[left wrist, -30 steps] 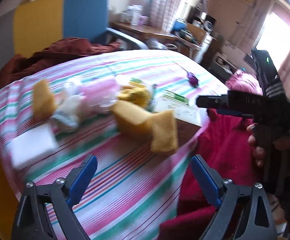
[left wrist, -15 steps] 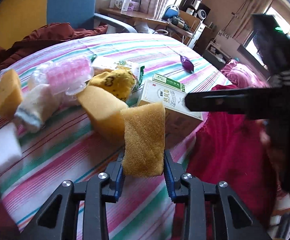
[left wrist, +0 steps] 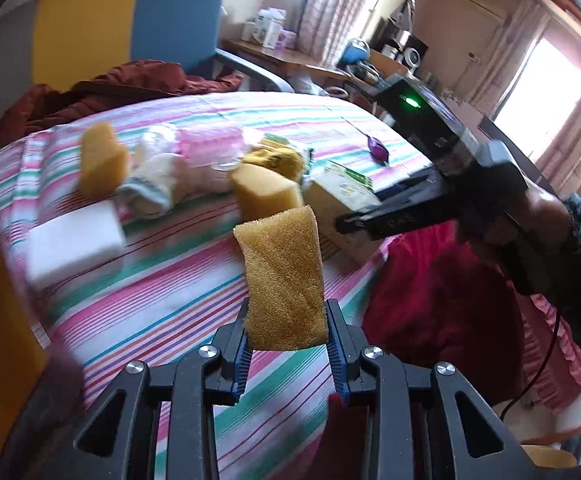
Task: Organize objects
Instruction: 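Carry a yellow sponge to the tray with left gripper while right carries the medicine box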
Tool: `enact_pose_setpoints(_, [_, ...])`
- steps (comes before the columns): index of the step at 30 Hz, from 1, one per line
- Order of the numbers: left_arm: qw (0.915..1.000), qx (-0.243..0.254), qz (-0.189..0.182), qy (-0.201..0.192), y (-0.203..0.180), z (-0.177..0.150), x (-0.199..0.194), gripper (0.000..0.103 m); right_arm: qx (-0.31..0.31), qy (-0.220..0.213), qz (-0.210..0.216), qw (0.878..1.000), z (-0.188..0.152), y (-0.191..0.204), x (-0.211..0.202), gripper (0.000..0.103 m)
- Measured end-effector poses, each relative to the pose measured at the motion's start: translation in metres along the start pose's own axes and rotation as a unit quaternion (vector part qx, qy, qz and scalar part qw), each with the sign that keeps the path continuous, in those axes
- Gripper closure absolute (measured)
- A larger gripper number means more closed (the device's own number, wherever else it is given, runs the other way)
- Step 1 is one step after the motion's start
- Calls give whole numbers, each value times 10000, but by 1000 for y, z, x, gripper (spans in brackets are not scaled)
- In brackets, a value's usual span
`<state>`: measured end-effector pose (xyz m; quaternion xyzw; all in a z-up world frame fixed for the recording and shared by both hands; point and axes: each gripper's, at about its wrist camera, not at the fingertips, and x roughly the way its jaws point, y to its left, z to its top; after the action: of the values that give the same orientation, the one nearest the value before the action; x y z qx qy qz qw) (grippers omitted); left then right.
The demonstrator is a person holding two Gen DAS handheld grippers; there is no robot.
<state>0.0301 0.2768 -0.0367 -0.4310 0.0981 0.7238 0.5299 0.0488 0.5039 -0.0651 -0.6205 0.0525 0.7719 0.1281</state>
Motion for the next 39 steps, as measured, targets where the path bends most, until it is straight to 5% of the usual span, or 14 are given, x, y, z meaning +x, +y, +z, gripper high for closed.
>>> enact_pose_setpoints(8, [9945,-702,493,-598,45,-24,-65,70,499,-860,261,9947,-30,-5,-63,52])
enact_pose_setpoints(13, [9805,-1257,1129,-1001,84,-46,-112,70,177,-1381,686,9879,-10,41,-97,52])
enact_pose_setpoints(18, [9592,-1759,1871,-1182,125,-75,-156,70,-486,-1709,1308,9754,21,119,-112,52])
enact_pose_setpoints(25, [9226,-2412,2789,-1138,171,-119,-191,69,-1394,-1607,2027,9558,58,254,-97,52])
enact_pose_setpoints(27, [9142,-2501,2997,-1091,178,-131,-194,62,-1613,-1517,2081,9527,64,293,-88,52])
enact_pose_setpoints(29, [9049,-2663,3134,-1097,182,-141,-201,28,-1752,-1315,2174,9512,68,329,-74,52])
enact_pose_setpoints(31, [8926,-2827,3265,-1292,181,-152,-208,13,-1874,-1099,2325,9480,69,355,-60,51])
enact_pose_setpoints(39, [8690,-3161,3428,-1658,183,-168,-235,13,-2139,-686,2780,9340,39,386,-49,51])
